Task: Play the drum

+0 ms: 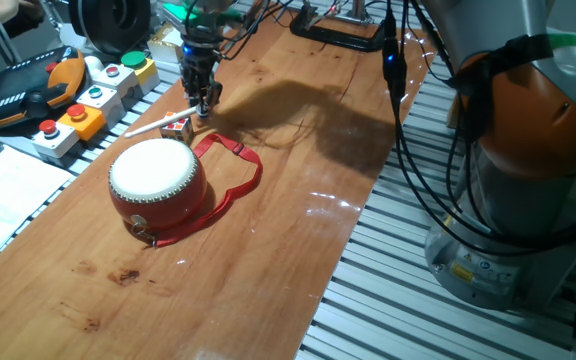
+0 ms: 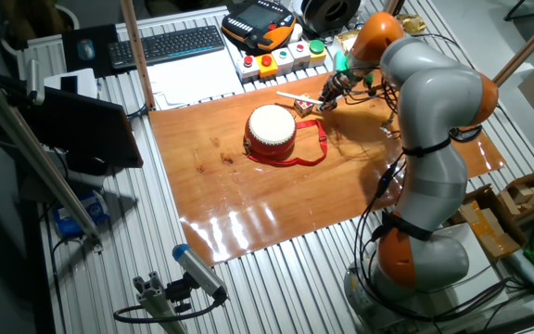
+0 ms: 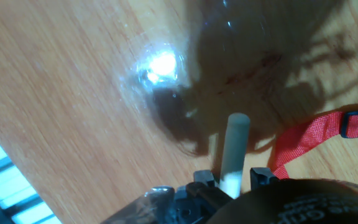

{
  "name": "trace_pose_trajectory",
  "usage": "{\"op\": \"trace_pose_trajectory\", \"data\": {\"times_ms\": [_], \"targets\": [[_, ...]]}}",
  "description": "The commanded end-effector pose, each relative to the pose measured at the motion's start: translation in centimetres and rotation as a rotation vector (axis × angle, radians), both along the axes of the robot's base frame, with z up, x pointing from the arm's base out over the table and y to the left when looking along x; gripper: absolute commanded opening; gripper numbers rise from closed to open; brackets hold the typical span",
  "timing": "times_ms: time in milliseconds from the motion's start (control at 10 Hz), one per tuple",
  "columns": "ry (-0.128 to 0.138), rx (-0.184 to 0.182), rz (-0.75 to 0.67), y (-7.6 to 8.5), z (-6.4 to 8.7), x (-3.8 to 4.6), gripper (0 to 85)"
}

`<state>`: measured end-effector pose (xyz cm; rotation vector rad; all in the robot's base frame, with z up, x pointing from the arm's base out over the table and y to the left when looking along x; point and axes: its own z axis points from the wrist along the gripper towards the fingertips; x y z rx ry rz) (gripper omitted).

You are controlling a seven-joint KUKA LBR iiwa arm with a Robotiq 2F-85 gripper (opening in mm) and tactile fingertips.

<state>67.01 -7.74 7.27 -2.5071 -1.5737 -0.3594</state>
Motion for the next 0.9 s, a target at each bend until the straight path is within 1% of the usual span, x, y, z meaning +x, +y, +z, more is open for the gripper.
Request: {"op": "trace_pose_trajectory", "data": {"times_ms": [0,100,200,300,400,600,800], "targets": [[-0.001,0.001,-0.001,0.0,0.0,0.01,38.3],[-0.002,0.001,-0.003,-0.1,0.1,0.04,37.3],[-0.004,0.002,0.002,-0.1,0.1,0.04,32.7],[-0.007,0.003,0.004,-0.1,0.1,0.05,14.7],[-0.01,0.003,0.008,-0.1,0.0,0.07,0.7],[-0.011,0.002,0.012,-0.1,0.4,0.07,0.7],[-0.004,0.005,0.014,-0.1,1.5,-0.2,0.7]]}}
